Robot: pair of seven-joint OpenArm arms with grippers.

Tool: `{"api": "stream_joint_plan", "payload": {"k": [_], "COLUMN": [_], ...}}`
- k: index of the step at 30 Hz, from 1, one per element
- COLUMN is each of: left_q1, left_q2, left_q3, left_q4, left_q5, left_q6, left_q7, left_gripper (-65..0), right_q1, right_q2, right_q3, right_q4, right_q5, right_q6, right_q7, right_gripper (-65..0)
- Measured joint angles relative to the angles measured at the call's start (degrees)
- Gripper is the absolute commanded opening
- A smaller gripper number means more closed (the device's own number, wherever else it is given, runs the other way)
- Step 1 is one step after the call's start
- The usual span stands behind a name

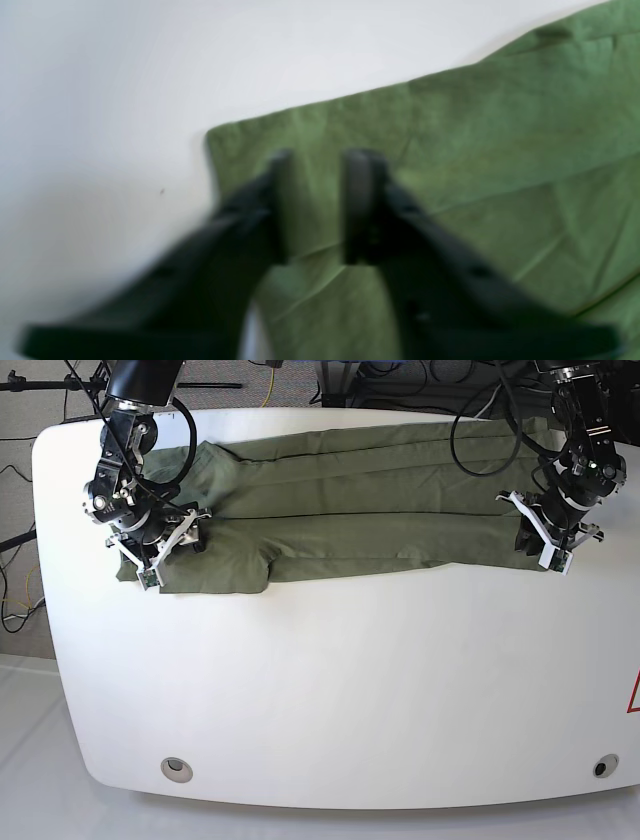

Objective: Fold the T-shirt properly
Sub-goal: 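Reposition both grippers onto the folded bundle's ends and pinch the fabric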

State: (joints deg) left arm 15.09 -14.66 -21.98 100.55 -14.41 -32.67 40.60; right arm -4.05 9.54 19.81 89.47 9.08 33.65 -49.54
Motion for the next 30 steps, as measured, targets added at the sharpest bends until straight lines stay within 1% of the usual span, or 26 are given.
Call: {"api": "stream_joint_plan", "payload": {"k": [4, 8, 10, 12, 17, 23, 25, 27, 28, 30], "left_q1": [0.0, 0.0, -0.2, -0.2, -0.4, -0.3, -0.2, 0.4, 0.7, 1.1], "left_q2": [-0.2, -1.5, -1.9, -2.1, -2.1, -2.7, -2.8, -2.7, -2.6, -2.1], "left_q3": [-0.7, -1.0, -1.0, -1.0, -0.3, -0.2, -0.1, 0.3, 0.4, 0.7], "left_q4": [1.0, 1.0, 0.8, 0.3, -1.4, -2.3, -2.3, -1.8, -1.6, -1.6], "left_q5": [-0.2, 0.0, 0.0, -0.4, -0.6, -0.6, -0.5, -0.6, -0.6, -0.6], "left_q6": [-0.2, 0.3, 0.5, 0.5, 0.6, 0.6, 0.5, 0.7, 0.5, 0.2], "left_q7": [0.0, -0.4, -0.9, -1.4, -2.7, -3.0, -3.4, -4.8, -5.0, -4.9], "left_gripper": [-34.6, -27.0, -26.1, -23.8, -25.6, -29.6, -30.9, -32.4, -33.2, -34.9], "right_q1": [-0.4, -1.2, -1.1, -1.1, -0.6, 0.5, 0.7, 0.7, 0.7, 1.0], "right_q2": [0.2, 0.1, 0.1, 0.1, 0.0, 0.0, 0.0, -0.1, -0.2, 0.1], "right_q3": [-0.5, -0.5, -0.5, -0.6, -0.8, 0.7, 2.1, 4.2, 5.4, 6.9], "right_q4": [1.6, 2.9, 3.5, 4.1, 6.5, 7.4, 7.4, 7.3, 7.3, 7.3], "right_q5": [0.2, 0.7, 0.8, 0.8, -0.8, -1.3, -1.3, -1.1, -1.1, -1.2], "right_q6": [-0.6, -0.4, -0.4, -0.4, 0.2, 0.5, 0.4, 0.3, -0.1, -0.5], "right_q7": [-0.7, -2.1, -3.5, -4.5, -8.0, -8.7, -8.2, -6.5, -5.2, -4.4], "right_gripper": [-25.3, -24.8, -24.5, -24.0, -23.5, -23.7, -24.2, -24.9, -25.3, -26.4]}}
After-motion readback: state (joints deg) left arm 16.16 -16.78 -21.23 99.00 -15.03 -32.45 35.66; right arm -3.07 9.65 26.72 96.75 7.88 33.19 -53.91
